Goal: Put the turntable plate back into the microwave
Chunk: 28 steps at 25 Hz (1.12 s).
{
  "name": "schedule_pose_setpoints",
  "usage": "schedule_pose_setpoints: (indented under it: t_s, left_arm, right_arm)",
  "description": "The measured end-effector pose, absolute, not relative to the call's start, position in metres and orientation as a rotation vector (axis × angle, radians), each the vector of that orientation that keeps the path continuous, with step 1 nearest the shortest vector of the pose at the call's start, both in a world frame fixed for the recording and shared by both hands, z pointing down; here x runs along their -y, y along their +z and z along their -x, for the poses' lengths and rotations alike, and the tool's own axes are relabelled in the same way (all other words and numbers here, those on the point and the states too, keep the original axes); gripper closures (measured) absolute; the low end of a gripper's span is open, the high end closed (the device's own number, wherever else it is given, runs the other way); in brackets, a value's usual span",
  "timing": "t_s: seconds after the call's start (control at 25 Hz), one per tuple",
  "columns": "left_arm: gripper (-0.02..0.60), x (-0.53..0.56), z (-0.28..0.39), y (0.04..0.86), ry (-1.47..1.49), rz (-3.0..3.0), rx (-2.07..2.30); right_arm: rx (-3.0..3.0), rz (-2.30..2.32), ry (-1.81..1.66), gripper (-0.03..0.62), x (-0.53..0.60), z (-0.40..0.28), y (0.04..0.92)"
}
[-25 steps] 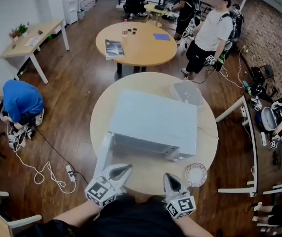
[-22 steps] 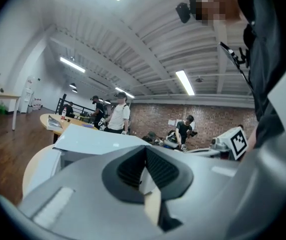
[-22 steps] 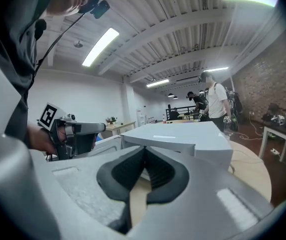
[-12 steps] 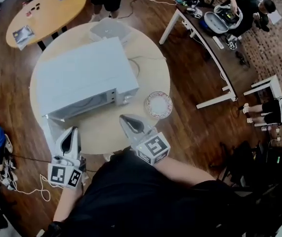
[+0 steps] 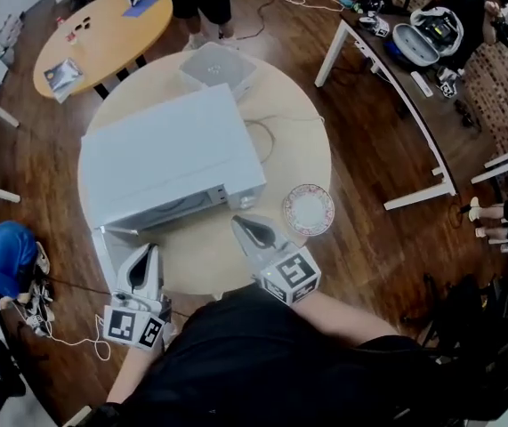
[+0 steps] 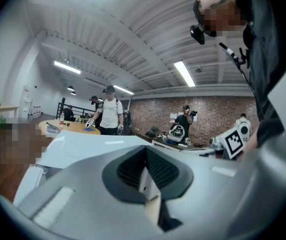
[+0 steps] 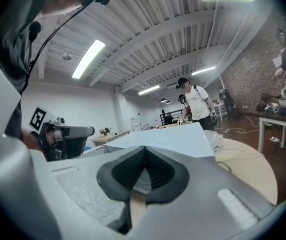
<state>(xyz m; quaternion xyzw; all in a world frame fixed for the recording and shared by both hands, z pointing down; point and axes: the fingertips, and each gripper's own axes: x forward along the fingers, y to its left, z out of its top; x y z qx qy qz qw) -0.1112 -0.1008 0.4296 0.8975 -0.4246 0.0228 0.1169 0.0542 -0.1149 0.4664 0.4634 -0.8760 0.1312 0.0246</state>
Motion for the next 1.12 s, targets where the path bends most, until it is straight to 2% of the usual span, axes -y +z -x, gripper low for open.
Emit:
schedule_pose_setpoints:
  t_s: [0.28,0.64,1.12]
  left_arm:
    - [0.577,0.122,0.092,0.411,0.207,-2.745,1.291]
    - [0.577,0.144,0.075,0.434,0.214,-2.657,1.345]
    - [0.577,0.143,0.073,0.425,0.182,-2.726,1.224]
  right_arm:
    - [2.754,-1.428,0.459,0.592,0.131,-0.071,0.467]
    - [2.824,-1.374,0.452,0.592,0.13,-0.107,0.481]
    - [2.612,-1.824,0.494,0.592,0.122,-0.168,0.492]
